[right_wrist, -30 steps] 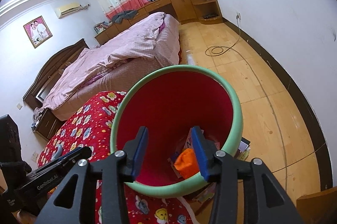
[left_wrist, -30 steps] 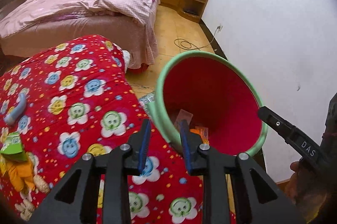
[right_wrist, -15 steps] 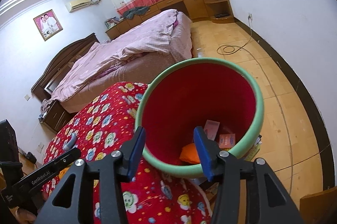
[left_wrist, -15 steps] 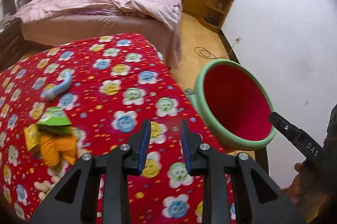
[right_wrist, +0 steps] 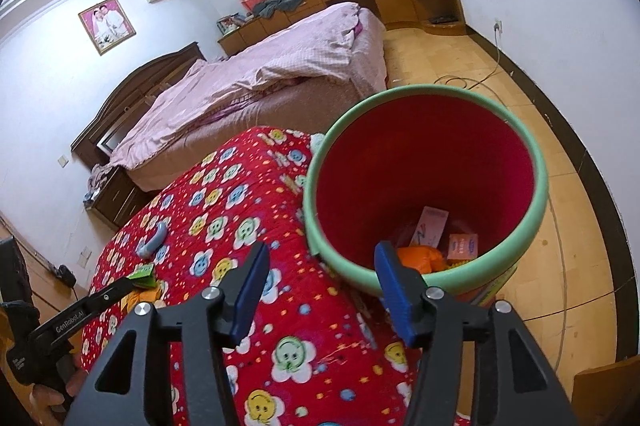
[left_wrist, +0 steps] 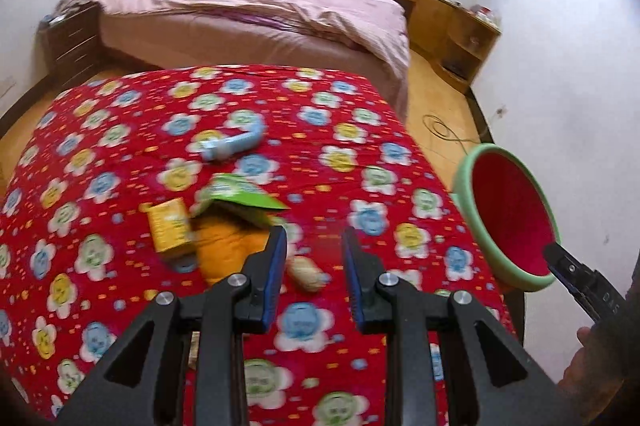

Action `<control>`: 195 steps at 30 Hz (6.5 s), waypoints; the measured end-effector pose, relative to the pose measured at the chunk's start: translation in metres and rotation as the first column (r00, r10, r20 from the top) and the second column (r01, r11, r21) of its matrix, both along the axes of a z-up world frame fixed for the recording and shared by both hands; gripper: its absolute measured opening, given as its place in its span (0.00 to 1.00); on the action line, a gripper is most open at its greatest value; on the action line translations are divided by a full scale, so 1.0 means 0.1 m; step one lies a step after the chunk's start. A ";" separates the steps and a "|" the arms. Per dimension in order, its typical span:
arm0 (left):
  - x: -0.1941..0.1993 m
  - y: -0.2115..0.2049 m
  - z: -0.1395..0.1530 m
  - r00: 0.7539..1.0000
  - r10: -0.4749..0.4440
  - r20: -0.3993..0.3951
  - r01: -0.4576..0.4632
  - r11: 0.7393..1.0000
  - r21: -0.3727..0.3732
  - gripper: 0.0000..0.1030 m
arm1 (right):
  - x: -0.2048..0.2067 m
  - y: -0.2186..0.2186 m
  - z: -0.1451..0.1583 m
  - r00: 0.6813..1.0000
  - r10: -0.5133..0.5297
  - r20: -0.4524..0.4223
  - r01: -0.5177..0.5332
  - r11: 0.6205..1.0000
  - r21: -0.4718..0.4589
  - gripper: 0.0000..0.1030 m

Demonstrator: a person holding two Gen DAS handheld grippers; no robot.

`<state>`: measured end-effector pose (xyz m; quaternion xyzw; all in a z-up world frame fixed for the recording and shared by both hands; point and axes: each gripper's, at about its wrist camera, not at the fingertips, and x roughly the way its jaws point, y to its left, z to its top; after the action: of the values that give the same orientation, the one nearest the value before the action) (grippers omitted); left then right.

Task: Collect trash
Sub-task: 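Move both tools back over the remaining trash on the bedspread, then grasp the yellow printed box with the left tool while the right tool approaches the orange plush toy, then grasp the orange plush toy with the right tool and lift it, then carry the orange toy in the right tool and yellow box in the left tool over the bin, then open the right tool over the bin while the left tool opens to drop the yellow box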

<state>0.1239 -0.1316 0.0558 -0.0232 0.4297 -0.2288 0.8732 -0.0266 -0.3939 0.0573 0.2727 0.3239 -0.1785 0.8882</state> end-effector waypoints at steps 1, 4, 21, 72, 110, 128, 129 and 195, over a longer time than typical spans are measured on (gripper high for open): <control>0.02 0.05 -0.01 1.000 0.014 -0.001 -0.014 1.000 0.002 0.27 | 0.01 0.02 -0.01 1.000 0.005 -0.003 -0.005 1.000 0.002 0.57; 0.10 0.24 -0.05 0.998 0.061 -0.005 -0.061 0.998 0.006 0.27 | 0.05 0.07 -0.03 1.000 0.015 -0.014 -0.015 1.000 0.006 0.57; 0.45 0.59 -0.41 0.979 0.197 -0.060 -0.193 0.979 0.060 0.34 | 0.21 0.21 -0.16 0.997 0.049 -0.059 -0.048 0.999 0.019 0.57; 0.32 1.56 -0.41 0.941 0.334 -0.051 -0.333 0.942 0.033 0.32 | 1.49 1.84 -0.36 0.858 0.486 -0.167 -0.487 0.872 0.036 0.58; 0.07 1.30 -0.14 0.971 0.240 -0.007 -0.240 0.971 -0.018 0.32 | 1.29 2.04 -0.21 0.832 0.545 -0.101 -0.549 0.836 -0.013 0.36; -0.19 0.78 0.15 0.996 0.088 0.025 -0.087 0.995 -0.040 0.32 | 0.70 1.26 0.21 0.929 0.370 -0.001 -0.370 0.929 -0.024 0.36; -0.21 0.74 0.16 0.997 0.077 0.026 -0.076 0.996 -0.040 0.32 | 0.67 1.22 0.22 0.933 0.359 0.001 -0.359 0.933 -0.025 0.36; -0.32 -2.26 -0.20 0.910 -0.414 -0.024 0.415 0.908 0.055 0.38 | -0.38 -1.08 -0.19 0.988 -0.155 0.013 0.155 0.987 0.053 0.39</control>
<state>0.0919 -0.3577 0.0353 0.0928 0.4367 -0.3962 0.8023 -0.0643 -0.5022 0.0384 0.3213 0.2986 -0.2363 0.8670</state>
